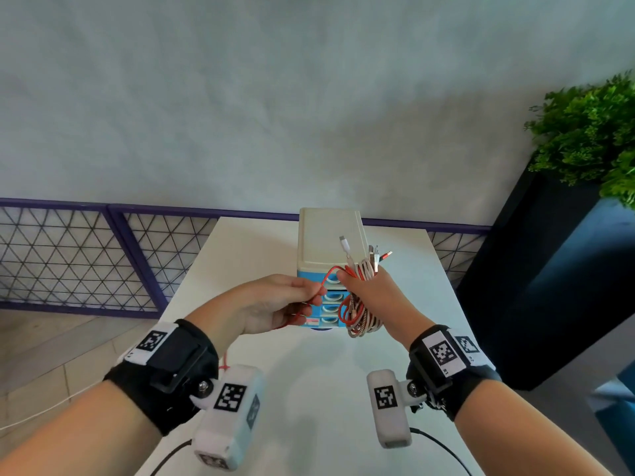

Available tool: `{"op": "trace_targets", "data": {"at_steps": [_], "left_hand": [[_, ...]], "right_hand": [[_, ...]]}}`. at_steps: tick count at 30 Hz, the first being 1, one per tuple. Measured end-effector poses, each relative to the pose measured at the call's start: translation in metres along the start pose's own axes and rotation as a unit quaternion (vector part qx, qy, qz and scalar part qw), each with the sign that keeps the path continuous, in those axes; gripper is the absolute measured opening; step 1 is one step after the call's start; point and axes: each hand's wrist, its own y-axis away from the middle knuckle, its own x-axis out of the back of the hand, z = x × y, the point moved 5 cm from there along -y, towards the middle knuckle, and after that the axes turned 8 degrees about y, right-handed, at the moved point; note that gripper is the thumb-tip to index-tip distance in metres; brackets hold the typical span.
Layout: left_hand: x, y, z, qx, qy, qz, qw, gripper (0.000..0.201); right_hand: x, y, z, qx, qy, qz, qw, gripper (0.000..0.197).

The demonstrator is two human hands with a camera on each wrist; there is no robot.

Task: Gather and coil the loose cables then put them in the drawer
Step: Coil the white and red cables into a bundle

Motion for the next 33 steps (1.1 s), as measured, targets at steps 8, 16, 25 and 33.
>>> {"op": "trace_targets", "data": {"at_steps": [8, 16, 25, 33], "left_hand": [[-0.018, -0.012, 0.005, -0.053, -0.003, 0.018, 0.998, 0.012], [-0.019, -0.014, 0.0, -0.036, -0.079, -0.013, 0.996, 0.02], [-0.002, -0.002, -0.047, 0.097, -0.123, -0.178, 0.971, 0.035], [0.02, -0.019, 0.0, -0.13, -0.446, 0.041, 0.885, 0.022]], "right_hand": [[-0.026, 0.002, -0.002, -0.053, -0.259, -0.112, 0.958, 0.053], [-0.021, -0.006, -0.008, -0.026, -0.148, -0.056, 0.987, 0.021], [0.026, -0.028, -0.012, -0.041, -0.291, 0.027, 0.956, 0.01], [-0.005, -0.012, -0.024, -0.022, -0.047, -0.128, 0.99, 0.011]]}}
